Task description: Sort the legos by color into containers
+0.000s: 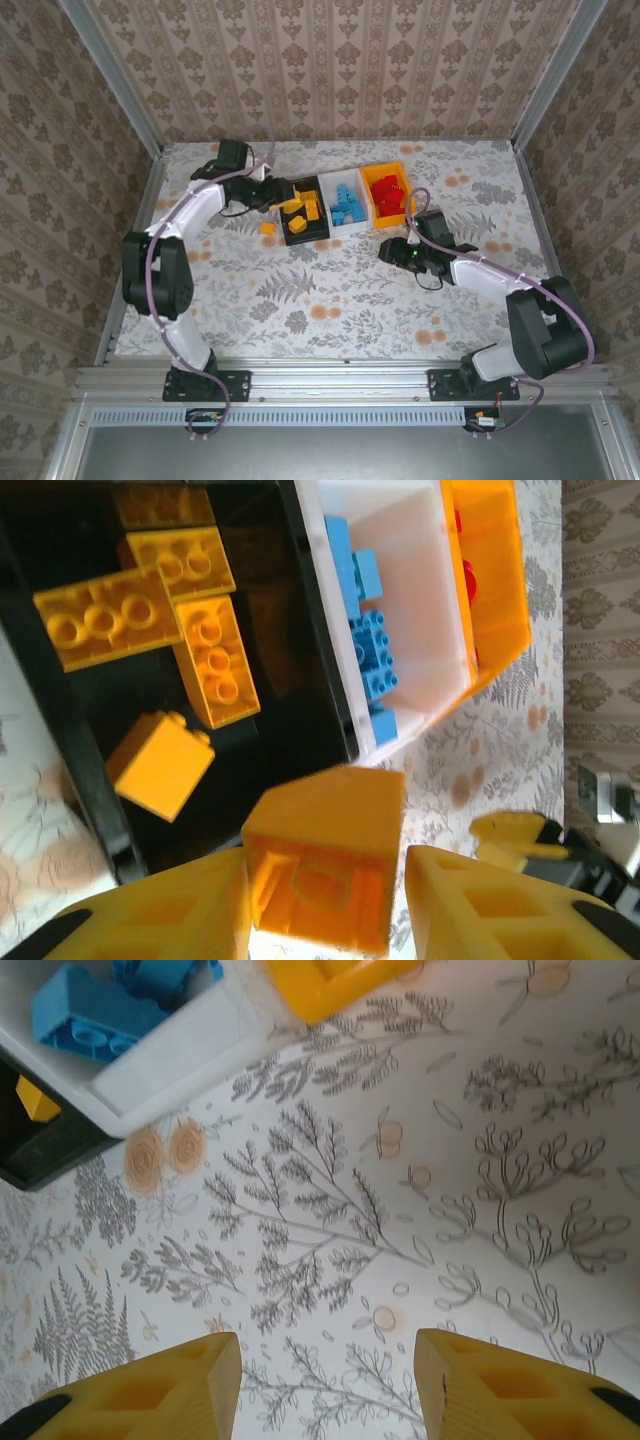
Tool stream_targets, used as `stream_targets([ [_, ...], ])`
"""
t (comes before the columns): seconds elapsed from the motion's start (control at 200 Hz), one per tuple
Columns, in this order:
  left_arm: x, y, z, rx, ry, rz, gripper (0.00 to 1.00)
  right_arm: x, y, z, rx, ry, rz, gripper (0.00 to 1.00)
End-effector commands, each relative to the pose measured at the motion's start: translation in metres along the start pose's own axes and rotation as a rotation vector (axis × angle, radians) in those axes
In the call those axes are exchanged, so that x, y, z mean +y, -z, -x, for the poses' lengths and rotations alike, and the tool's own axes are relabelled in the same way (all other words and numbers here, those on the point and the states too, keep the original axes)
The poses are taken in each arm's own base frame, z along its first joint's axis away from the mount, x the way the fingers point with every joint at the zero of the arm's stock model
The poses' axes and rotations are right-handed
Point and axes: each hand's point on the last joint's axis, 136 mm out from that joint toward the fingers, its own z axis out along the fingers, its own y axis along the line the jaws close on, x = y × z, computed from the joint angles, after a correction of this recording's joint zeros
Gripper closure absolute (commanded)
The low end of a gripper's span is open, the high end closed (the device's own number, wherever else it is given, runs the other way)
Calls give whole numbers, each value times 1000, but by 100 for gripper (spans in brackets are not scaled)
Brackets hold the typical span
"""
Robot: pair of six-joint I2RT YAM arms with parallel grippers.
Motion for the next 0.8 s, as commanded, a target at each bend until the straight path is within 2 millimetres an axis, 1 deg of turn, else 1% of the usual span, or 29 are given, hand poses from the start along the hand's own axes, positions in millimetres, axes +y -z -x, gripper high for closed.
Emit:
stream_targets([
  [0.0, 9, -13, 7, 40, 18, 24, 52, 4, 7, -4, -20, -3, 15, 49],
  [0.075, 9, -17, 13, 43, 17, 25, 48, 0, 8, -9, -16, -6, 6, 49],
  [0.155, 7, -17, 17, 36, 10, 22, 44, -3, 9, -13, -14, -6, -3, 49],
  [0.285, 1, -4, 17, 20, -26, 19, 40, -4, 9, -15, -11, -9, -9, 49],
  [0.305, 7, -1, 19, 6, -33, 51, 40, -4, 9, -16, -11, -10, -9, 48],
  [0.38, 15, 14, 13, -11, -61, 104, 38, -2, 7, -16, -11, -6, -7, 48],
  [0.43, 24, 26, 9, -26, -76, 148, 35, -1, 6, -16, -11, -4, -7, 48],
  [0.48, 37, 35, 3, -32, -88, 197, 32, 0, 4, -17, -8, -1, -7, 48],
  [0.555, 62, 48, -7, -19, -101, 304, 30, 3, -2, -19, 2, 3, -4, 48],
  [0.62, 81, 54, -17, 20, -123, 399, 30, 9, -4, -19, 6, 10, 9, 48],
  [0.64, 86, 56, -20, 31, -132, 426, 30, 7, -11, -23, 27, 7, -2, 48],
  [0.68, 96, 57, -24, 55, -145, 473, 30, 9, -14, -24, 33, 12, 0, 48],
  [0.795, 115, 54, -31, 109, -161, 549, 30, 18, -22, -29, 51, 28, 6, 48],
])
